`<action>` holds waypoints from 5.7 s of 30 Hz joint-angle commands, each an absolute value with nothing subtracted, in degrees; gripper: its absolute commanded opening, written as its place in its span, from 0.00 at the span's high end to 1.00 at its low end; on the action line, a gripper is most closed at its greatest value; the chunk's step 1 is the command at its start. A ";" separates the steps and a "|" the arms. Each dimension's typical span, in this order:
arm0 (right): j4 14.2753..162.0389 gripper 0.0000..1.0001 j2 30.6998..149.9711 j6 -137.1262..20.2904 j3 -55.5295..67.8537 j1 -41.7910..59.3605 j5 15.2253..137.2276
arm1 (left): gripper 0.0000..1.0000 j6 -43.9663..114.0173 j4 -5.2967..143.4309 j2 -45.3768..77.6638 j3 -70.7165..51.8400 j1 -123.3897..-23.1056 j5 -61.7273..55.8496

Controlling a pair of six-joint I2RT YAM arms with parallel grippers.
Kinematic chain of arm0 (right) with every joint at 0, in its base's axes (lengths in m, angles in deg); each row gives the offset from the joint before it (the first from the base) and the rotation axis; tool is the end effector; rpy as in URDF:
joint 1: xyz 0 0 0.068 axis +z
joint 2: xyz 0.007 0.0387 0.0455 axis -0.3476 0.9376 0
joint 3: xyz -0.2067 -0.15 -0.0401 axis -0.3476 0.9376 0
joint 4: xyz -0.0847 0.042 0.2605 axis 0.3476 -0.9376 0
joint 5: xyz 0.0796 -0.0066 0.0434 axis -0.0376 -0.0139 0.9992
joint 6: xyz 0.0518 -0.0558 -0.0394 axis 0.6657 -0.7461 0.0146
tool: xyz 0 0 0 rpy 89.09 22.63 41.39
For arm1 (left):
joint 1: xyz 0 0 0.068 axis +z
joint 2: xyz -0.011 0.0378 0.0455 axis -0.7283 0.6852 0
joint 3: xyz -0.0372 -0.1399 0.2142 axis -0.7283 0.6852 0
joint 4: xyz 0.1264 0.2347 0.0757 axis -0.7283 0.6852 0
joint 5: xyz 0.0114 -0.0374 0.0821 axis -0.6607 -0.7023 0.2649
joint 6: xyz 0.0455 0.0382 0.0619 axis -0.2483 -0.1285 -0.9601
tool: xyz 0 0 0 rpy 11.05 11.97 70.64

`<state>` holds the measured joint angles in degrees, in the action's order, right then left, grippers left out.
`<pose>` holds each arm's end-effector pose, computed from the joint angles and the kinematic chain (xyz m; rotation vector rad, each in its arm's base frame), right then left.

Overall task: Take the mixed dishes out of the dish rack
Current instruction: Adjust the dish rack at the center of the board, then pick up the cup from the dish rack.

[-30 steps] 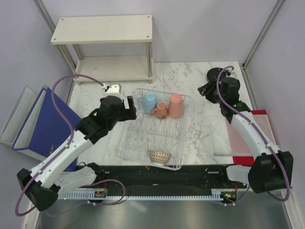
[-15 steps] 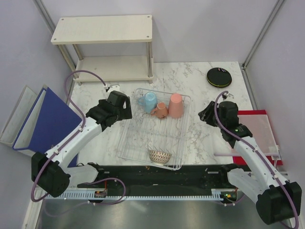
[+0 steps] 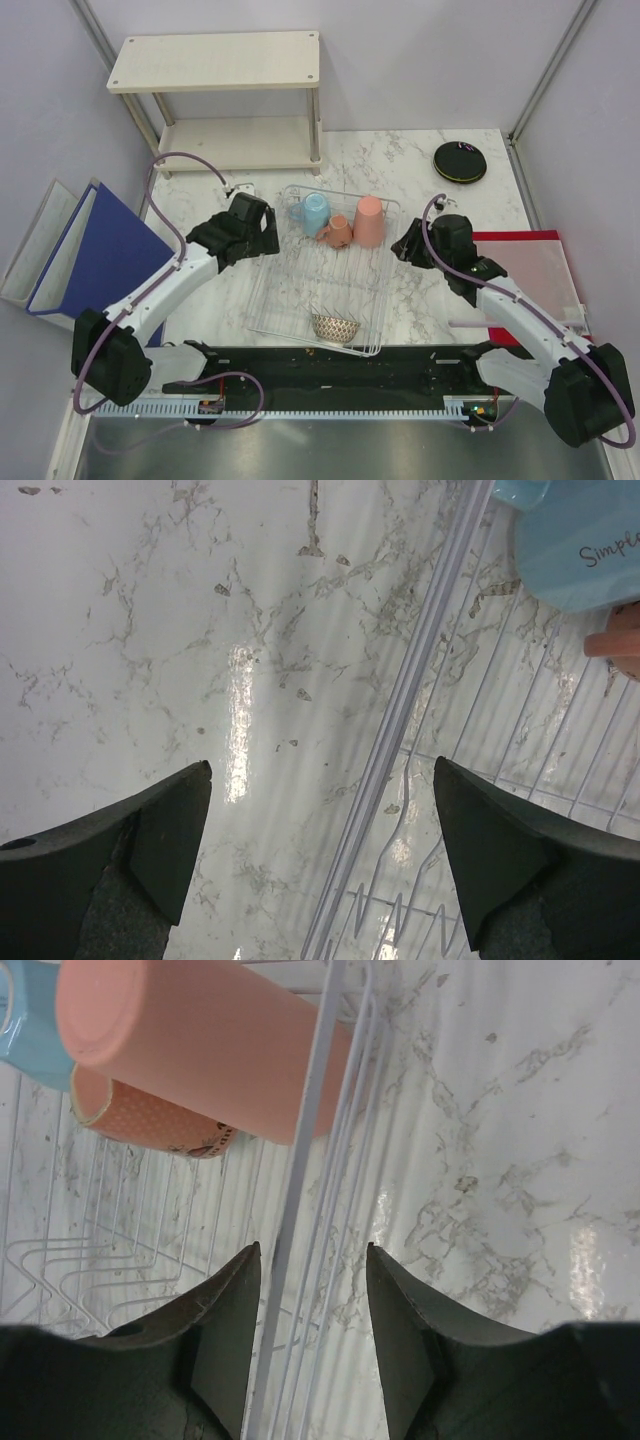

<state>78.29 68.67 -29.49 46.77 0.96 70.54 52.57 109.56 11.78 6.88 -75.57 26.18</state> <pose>0.2589 0.1037 0.1891 0.2619 2.2274 0.5928 0.2698 -0.1177 0.2221 -0.1526 2.4170 0.0040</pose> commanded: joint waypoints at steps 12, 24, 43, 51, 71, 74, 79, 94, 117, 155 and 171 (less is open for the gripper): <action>83.31 0.64 79.30 -29.90 44.62 7.08 67.45 | 0.36 52.63 106.41 15.09 7.71 -75.05 18.68; 81.72 1.00 85.45 -31.83 38.38 7.08 64.19 | 0.98 53.15 106.15 16.15 8.50 -75.05 13.58; 77.33 1.00 99.33 -32.62 18.17 6.99 65.86 | 0.98 51.40 106.24 20.72 1.57 -74.26 13.85; 76.54 1.00 102.77 -32.27 12.90 6.64 67.53 | 0.98 51.31 106.77 21.33 -0.46 -73.29 13.32; 69.24 1.00 99.87 -31.39 5.25 6.90 71.40 | 0.98 52.27 105.71 20.45 -1.25 -72.32 7.70; 69.15 1.00 100.66 -31.48 5.24 6.90 71.57 | 0.98 52.19 105.62 20.28 -1.60 -72.24 7.87; 70.29 1.00 102.42 -31.31 7.17 6.90 72.63 | 0.98 51.75 105.71 21.07 -1.34 -71.97 8.22; 73.64 0.77 102.34 -32.62 15.26 6.90 72.98 | 0.55 49.37 108.00 21.33 -5.29 -71.80 12.43; 62.47 0.36 87.32 -40.36 25.53 4.28 50.13 | 0.16 48.32 110.63 13.25 -9.78 -71.80 13.06; 87.88 0.02 57.76 -36.31 46.03 3.56 65.51 | 0.28 49.65 94.02 25.28 -14.25 -76.53 5.14; 83.31 0.02 93.79 -45.10 15.72 10.77 55.49 | 0.27 58.51 94.73 6.59 2.25 -79.36 15.34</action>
